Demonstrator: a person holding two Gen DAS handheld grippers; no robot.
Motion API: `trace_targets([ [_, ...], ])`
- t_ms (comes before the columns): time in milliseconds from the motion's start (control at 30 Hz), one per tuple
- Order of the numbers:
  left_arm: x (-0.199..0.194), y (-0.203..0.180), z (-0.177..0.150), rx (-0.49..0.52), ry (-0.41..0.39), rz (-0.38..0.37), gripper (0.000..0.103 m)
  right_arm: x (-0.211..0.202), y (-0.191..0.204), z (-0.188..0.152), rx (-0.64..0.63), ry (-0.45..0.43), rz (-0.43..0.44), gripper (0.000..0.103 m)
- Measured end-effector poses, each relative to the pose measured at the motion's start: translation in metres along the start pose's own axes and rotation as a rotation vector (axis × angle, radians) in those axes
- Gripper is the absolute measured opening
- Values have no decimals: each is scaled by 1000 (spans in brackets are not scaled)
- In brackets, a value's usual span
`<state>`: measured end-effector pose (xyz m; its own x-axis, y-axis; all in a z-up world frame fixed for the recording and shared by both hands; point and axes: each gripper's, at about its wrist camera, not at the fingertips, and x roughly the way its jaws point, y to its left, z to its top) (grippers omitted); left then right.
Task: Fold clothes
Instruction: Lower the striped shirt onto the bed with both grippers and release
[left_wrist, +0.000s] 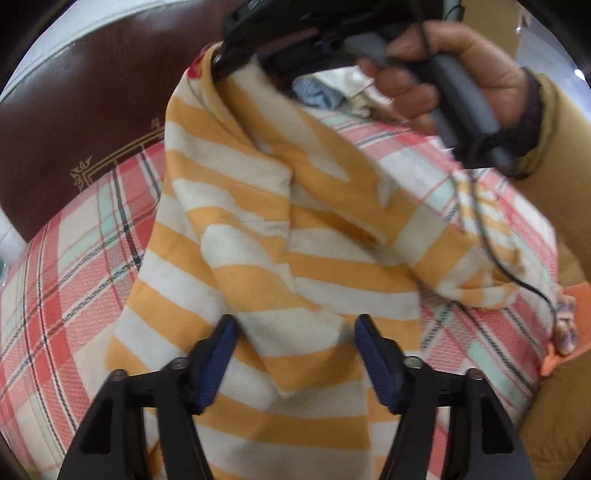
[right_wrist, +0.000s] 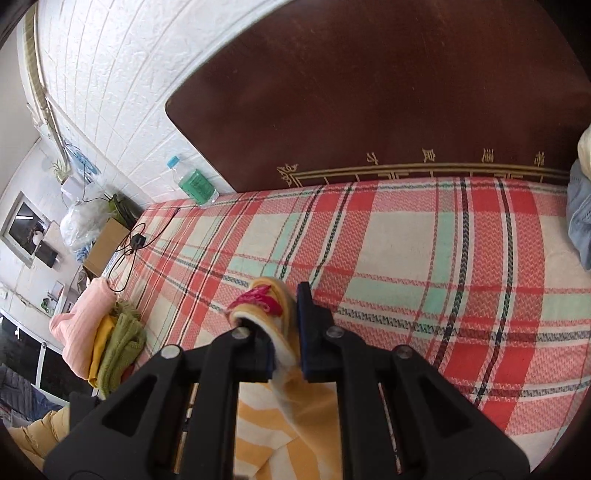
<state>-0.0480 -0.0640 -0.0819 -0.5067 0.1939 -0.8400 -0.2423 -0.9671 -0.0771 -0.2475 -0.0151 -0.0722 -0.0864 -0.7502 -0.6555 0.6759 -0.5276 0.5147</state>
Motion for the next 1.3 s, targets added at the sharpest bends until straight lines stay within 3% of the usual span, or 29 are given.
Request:
trace_targets([
  [67,3,12,3,-41,8,11,14,-2,-5,-4,-8,10,-30,23],
  [133,6,24,5,-82,17,22,13,-9,-10,-11,-14,10,-64,66],
  [167,2,32,7,-104,5,26,13,-16,-13,-16,-20,2,-81,72],
  [333,-18,72,16,-223,-58,47,11,-51,-31,-60,-26,9,-95,75],
  [533,-26,112,19,-324,-91,57,11,-56,-30,-141,-61,143,-129,75],
  [600,-28,114,18,-330,-97,56,11,-53,-27,-162,-71,159,-138,73],
  [667,-30,116,17,-337,-102,55,11,-53,-27,-174,-49,132,-122,58],
  [733,-32,118,16,-343,-108,54,12,-56,-33,-178,-20,108,-107,14],
  [833,-35,121,14,-352,-116,53,19,-78,-43,-175,-9,24,-177,9],
  [967,-39,125,12,-364,-127,51,55,-115,-48,-150,-34,-80,-302,9],
  [1067,-44,107,12,-286,-133,25,73,-121,-49,-132,-94,-95,-403,9],
  [1133,-41,91,13,-210,-116,17,75,-113,-53,-127,-103,-79,-437,9],
  [1200,-30,76,16,-147,-80,72,76,-105,-58,-127,-96,-66,-456,9],
  [1300,-7,72,21,-127,-17,69,76,-97,-67,-130,-70,-58,-472,9],
])
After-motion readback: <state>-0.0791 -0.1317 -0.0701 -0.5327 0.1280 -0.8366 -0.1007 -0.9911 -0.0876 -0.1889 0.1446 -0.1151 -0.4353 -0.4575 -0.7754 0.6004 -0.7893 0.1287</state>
